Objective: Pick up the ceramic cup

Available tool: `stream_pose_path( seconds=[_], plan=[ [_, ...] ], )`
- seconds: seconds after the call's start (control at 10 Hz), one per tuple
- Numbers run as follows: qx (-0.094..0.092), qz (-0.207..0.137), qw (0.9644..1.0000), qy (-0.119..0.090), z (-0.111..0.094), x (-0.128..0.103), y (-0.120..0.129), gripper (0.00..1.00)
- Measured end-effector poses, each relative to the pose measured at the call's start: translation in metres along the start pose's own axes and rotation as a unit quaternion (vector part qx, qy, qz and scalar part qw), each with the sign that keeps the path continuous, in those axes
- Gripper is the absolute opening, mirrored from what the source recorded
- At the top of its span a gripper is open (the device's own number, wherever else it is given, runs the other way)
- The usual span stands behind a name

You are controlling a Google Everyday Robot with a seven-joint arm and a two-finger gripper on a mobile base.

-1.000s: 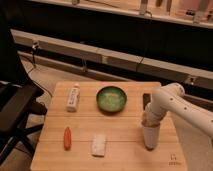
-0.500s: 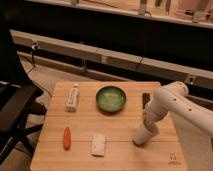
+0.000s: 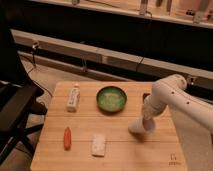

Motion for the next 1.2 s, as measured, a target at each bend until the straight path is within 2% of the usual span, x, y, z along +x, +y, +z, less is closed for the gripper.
stream_pose_path(
  seconds=[0.3,1.2],
  plan=[
    [-0.005,-0.001,1.0000,0.001,-0.010,-0.002,-0.018,0.00],
    [-0.006,-0.003,1.0000,0.002,-0.027,-0.005,-0.024,0.00]
  ],
)
